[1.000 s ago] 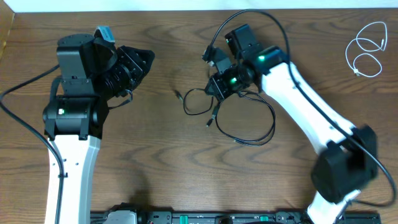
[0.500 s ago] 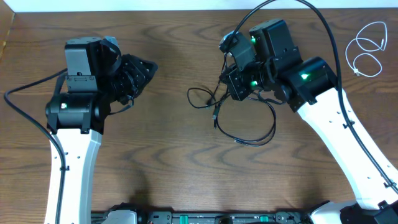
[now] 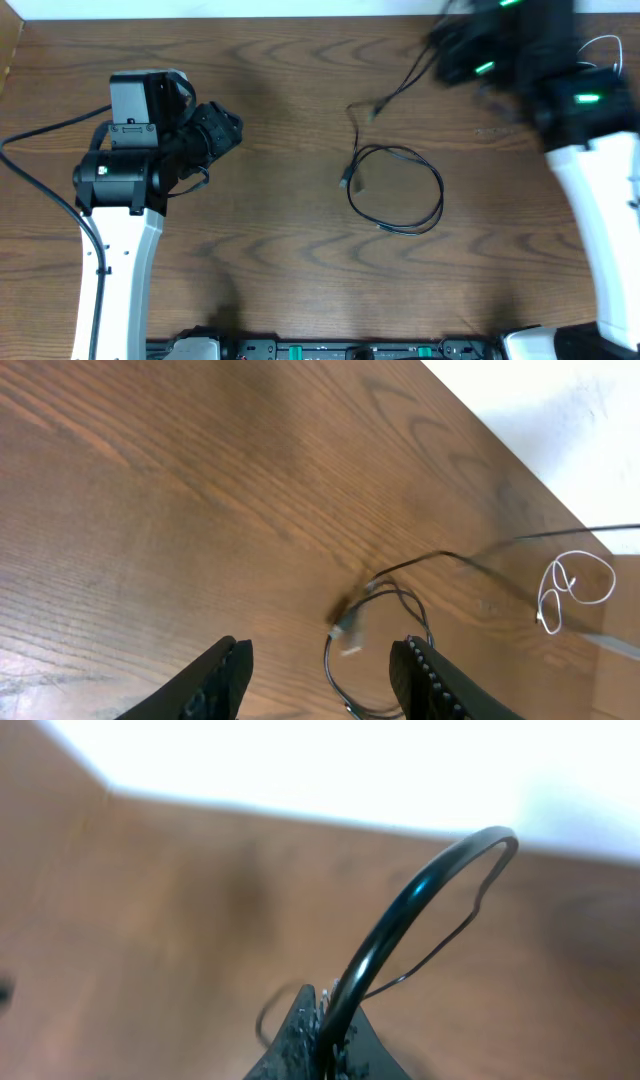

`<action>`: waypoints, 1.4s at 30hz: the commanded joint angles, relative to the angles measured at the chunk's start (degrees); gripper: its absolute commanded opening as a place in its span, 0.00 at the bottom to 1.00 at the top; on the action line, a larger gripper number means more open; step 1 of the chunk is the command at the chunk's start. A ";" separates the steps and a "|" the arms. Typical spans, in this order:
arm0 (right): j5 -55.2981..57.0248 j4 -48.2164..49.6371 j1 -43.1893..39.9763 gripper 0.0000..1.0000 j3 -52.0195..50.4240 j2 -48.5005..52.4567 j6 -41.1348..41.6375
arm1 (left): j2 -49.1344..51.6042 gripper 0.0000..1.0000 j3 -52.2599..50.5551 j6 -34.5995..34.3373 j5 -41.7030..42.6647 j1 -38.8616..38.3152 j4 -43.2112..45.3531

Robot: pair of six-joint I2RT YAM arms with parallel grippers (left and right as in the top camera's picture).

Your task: Untangle cables

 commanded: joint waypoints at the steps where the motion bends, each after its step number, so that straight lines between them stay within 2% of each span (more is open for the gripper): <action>1: 1.09 2.91 -12.35 0.01 5.38 -5.53 5.16 | 0.22 0.50 0.26 1.11 -1.20 0.17 -0.07; 11: 0.20 2.73 -38.07 0.01 5.40 -8.17 6.71 | 0.22 0.50 0.26 1.31 -1.22 0.17 -0.04; 13: -4.44 2.84 -41.77 0.01 5.38 -8.09 6.80 | 0.22 0.50 0.26 1.31 -1.22 0.17 -0.02; 16: -9.75 3.89 -43.34 0.01 5.38 -8.09 6.80 | 0.22 0.50 0.26 1.31 -1.22 0.17 -0.02; 18: -9.31 5.40 -43.36 0.01 5.38 -8.28 6.75 | 0.22 0.50 0.26 1.31 -1.22 0.17 0.04; 28: 7.06 1.11 -43.45 0.01 5.31 -6.29 4.26 | 0.22 0.50 0.26 2.19 -1.20 0.17 0.13; 35: 9.35 0.83 -43.60 0.01 5.29 0.22 3.98 | 0.22 0.50 0.26 2.19 -1.20 0.17 0.07; 42: 18.49 3.10 -45.92 0.01 5.27 9.18 4.46 | 0.22 0.50 0.26 2.19 -1.22 0.17 -0.04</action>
